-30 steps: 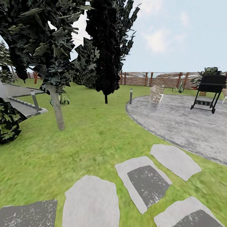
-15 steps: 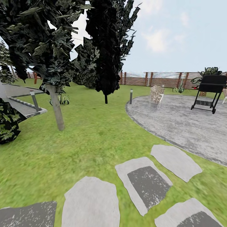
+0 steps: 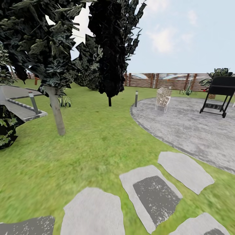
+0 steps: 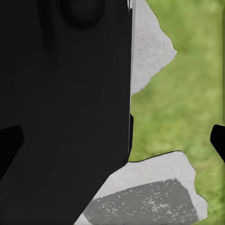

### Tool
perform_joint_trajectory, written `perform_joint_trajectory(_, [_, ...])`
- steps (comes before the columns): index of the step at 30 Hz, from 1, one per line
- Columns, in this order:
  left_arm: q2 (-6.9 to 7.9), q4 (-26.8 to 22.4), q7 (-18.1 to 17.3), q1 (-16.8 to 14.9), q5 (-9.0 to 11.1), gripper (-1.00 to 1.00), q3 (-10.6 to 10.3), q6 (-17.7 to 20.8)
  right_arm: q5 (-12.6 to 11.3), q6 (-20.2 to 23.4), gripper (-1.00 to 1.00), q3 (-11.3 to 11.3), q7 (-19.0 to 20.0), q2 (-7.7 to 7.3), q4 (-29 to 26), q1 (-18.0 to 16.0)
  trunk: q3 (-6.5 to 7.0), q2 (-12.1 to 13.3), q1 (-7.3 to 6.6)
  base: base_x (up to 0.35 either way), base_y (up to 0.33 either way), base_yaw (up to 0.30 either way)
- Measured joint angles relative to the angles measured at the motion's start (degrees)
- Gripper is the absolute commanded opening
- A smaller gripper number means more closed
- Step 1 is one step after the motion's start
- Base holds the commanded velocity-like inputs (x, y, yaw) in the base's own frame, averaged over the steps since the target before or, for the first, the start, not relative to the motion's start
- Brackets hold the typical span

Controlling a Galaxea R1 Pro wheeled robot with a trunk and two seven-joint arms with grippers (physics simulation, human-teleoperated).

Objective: Take the three Easter eggs out of the wicker basket on the lawn in the garden, then place them on the lawn next to a single tree (choose any tree) so that all three eggs are next to the same tree and none are left in the basket.

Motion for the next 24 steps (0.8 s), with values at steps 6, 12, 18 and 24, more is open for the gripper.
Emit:
perform_joint_trajectory(6, [0.01, 0.00, 0.00, 0.00, 0.00, 1.00, 0.00, 0.00, -0.01, 0.00, 1.00, 0.00, 0.00, 0.00, 0.00, 0.00, 0.00, 0.00, 0.00, 0.281, 0.000, 0.000])
perform_joint_trajectory(12, [0.01, 0.00, 0.00, 0.00, 0.00, 1.00, 0.00, 0.00, -0.02, 0.00, 1.00, -0.01, 0.00, 0.00, -0.02, 0.00, 0.00, 0.00, 0.00, 0.282, 0.000, 0.000])
perform_joint_trajectory(18, [0.01, 0.00, 0.00, 0.00, 0.00, 1.00, 0.00, 0.00, -0.02, 0.00, 1.00, -0.01, 0.00, 0.00, -0.03, 0.00, 0.00, 0.00, 0.00, 0.282, 0.000, 0.000])
perform_joint_trajectory(24, [-0.01, 0.00, 0.00, 0.00, 0.00, 1.00, 0.00, 0.00, -0.02, 0.00, 1.00, -0.01, 0.00, 0.00, -0.03, 0.00, 0.00, 0.00, 0.00, 0.282, 0.000, 0.000])
